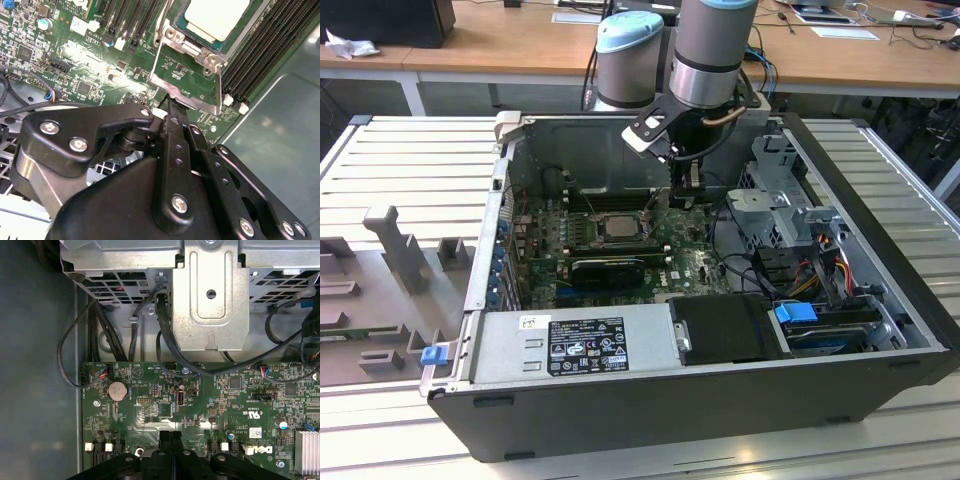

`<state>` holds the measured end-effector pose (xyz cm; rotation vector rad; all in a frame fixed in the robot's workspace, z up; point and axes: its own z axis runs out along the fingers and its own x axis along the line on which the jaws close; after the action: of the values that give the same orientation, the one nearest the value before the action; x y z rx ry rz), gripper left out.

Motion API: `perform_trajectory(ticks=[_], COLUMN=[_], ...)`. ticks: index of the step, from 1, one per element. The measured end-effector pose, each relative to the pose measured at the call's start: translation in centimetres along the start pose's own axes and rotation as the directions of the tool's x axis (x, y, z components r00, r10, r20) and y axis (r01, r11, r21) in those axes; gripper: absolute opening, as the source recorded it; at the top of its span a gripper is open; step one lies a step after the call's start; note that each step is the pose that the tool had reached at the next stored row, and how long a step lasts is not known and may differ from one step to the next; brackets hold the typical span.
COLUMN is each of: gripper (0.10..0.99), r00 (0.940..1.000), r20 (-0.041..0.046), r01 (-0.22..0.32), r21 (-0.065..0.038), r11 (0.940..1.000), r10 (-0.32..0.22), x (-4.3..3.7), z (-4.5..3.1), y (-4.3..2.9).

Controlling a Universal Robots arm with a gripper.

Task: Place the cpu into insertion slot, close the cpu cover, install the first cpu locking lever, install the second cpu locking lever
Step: 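Close the cpu cover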

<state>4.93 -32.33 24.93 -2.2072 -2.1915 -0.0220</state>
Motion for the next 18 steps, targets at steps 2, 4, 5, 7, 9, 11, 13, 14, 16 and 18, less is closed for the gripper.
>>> perform_trajectory(ticks=[2,4,5,7,9,11,13,14,16,18], gripper=[0.106,0.106,0.106,0.106,0.106,0.106,0.106,0.106,0.106,0.106], r00=[1.0,1.0,1.0,1.0,1.0,1.0,1.0,1.0,1.0,1.0], r20=[0.0,0.0,0.0,0.0,0.0,0.0,0.0,0.0001,0.0,0.0], r01=[0.0,0.0,0.0,0.0,0.0,0.0,0.0,0.0,0.0,0.0], r21=[0.0,0.0,0.0,0.0,0.0,0.0,0.0,0.0,0.0,0.0], r11=[1.0,1.0,1.0,1.0,1.0,1.0,1.0,1.0,1.0,1.0], r10=[0.0,0.0,0.0,0.0,0.0,0.0,0.0,0.0,0.0,0.0], x=[0.0,0.0,0.0,0.0,0.0,0.0,0.0,0.0,0.0,0.0], z=[0.0,0.0,0.0,0.0,0.0,0.0,0.01,0.0,0.01,0.01], y=[-0.03,-0.04,-0.14,-0.22,-0.26,-0.33,-0.37,-0.39,-0.43,-0.48])
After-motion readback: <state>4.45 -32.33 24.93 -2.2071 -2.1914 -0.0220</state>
